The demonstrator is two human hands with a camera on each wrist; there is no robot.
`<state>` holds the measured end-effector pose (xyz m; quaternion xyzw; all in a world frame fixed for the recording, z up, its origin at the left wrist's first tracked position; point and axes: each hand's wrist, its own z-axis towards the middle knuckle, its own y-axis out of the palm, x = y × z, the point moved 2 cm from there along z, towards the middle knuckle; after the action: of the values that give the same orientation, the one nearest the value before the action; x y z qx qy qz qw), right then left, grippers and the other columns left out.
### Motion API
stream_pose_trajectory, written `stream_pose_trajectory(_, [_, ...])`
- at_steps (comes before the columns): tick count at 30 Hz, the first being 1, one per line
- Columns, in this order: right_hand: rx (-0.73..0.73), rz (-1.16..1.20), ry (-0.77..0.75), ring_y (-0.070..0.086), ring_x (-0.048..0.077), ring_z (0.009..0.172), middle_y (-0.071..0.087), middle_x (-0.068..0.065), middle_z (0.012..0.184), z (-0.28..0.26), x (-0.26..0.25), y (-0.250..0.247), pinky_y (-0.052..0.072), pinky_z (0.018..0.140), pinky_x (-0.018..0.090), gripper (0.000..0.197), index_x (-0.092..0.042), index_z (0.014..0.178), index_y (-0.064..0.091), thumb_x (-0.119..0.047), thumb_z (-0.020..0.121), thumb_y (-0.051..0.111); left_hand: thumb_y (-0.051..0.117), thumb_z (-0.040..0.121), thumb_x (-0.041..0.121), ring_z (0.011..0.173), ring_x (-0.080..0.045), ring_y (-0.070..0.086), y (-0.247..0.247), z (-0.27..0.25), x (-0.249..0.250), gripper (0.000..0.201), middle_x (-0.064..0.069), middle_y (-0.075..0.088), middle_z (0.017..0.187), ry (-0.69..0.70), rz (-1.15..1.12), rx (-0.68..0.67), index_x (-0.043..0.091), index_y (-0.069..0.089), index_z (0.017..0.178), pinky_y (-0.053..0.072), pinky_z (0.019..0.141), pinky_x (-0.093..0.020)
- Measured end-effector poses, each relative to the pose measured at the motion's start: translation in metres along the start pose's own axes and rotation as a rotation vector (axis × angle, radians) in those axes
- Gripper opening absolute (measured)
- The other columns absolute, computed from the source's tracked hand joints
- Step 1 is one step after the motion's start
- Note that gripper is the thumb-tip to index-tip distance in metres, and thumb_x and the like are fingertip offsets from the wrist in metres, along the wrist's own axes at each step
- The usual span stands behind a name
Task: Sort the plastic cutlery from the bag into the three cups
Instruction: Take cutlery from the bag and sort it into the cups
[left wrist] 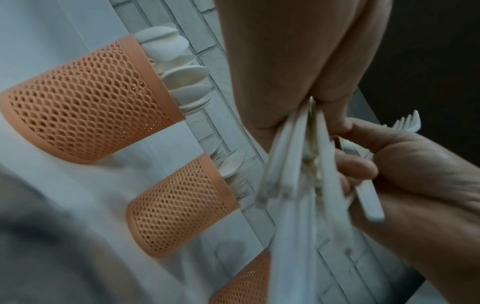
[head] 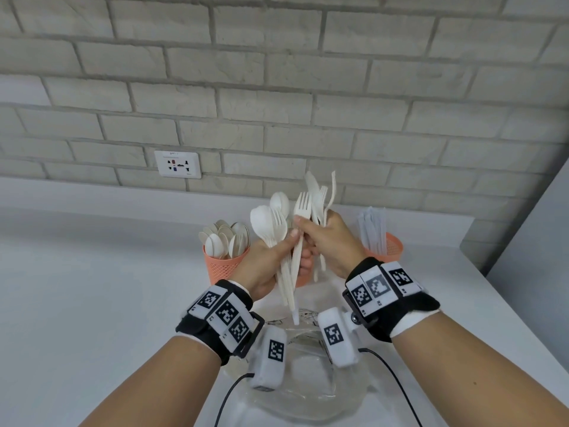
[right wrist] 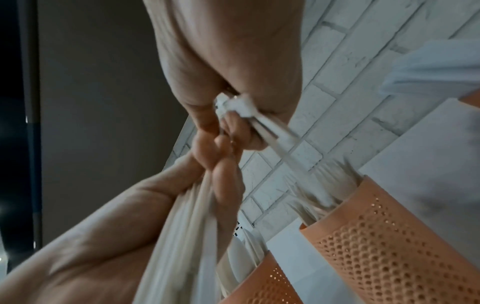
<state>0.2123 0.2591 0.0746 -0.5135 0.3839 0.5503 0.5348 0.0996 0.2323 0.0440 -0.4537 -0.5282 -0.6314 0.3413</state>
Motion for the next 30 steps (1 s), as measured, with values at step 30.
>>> stream_pose_trajectory(30, [0.503, -0.238, -0.047, 0.059, 0.018, 0.071, 0.064, 0.003, 0.078, -0.017, -0.002, -0.102, 0.046, 0.065, 0.025, 0.012, -0.006, 0.089, 0.064, -0.017, 0.088, 0.061, 0.055, 0.092, 0.019, 0.036, -0.007, 0.042, 0.04, 0.024, -0.023, 0.006, 0.004, 0.044, 0.051, -0.096, -0.137, 0.169, 0.014, 0.055, 0.096, 0.045, 0.042, -0.021])
